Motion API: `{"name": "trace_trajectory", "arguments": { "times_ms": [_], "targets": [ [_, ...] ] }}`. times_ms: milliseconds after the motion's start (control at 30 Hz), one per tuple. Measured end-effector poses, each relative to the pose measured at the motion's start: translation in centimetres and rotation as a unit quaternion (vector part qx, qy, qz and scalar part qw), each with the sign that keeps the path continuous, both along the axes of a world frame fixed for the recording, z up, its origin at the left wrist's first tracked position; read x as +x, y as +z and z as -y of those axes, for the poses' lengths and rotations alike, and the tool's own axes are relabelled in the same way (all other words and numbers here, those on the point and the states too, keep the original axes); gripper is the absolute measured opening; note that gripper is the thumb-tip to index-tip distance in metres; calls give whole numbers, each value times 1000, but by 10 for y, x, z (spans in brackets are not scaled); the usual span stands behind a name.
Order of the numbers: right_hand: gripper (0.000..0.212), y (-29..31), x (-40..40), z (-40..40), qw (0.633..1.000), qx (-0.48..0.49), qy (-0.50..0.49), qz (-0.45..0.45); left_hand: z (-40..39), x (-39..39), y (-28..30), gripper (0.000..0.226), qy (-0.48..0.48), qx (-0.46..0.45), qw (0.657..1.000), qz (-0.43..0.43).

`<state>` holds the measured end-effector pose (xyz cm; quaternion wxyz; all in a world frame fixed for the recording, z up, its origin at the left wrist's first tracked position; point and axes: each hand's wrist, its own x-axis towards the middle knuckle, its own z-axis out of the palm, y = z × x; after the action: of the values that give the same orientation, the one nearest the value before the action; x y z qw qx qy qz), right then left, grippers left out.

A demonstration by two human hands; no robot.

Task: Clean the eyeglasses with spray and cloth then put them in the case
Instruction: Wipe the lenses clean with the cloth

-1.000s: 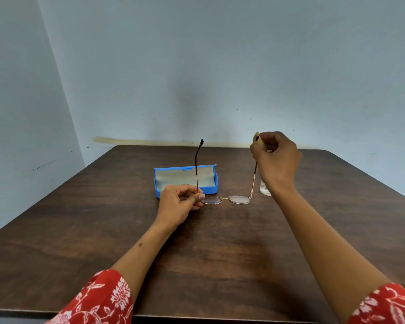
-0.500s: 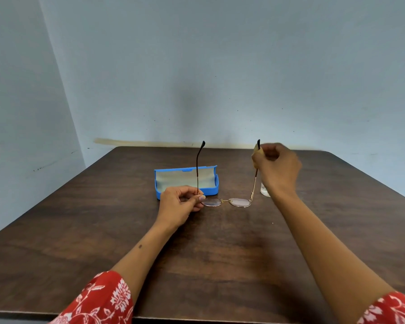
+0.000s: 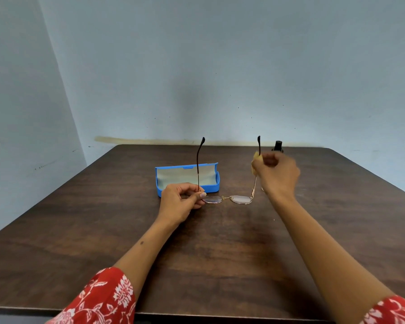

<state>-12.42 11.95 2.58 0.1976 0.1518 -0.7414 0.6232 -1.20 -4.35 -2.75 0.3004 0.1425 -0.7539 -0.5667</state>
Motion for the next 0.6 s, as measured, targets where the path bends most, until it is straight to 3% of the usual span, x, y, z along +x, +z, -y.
{"name": "trace_trajectory", "arguments": {
  "times_ms": [133, 367, 600],
  "targets": [
    [4, 11, -3, 1, 1000, -16, 10, -25, 1, 0, 0, 8, -2, -2, 1000, 4],
    [15, -26, 7, -3, 999, 30, 13, 40, 0, 0, 0, 8, 0, 5, 1000, -5],
    [0, 6, 2, 3, 998, -62, -3, -2, 0, 0, 0, 8, -9, 9, 1000, -5]
  ]
}}
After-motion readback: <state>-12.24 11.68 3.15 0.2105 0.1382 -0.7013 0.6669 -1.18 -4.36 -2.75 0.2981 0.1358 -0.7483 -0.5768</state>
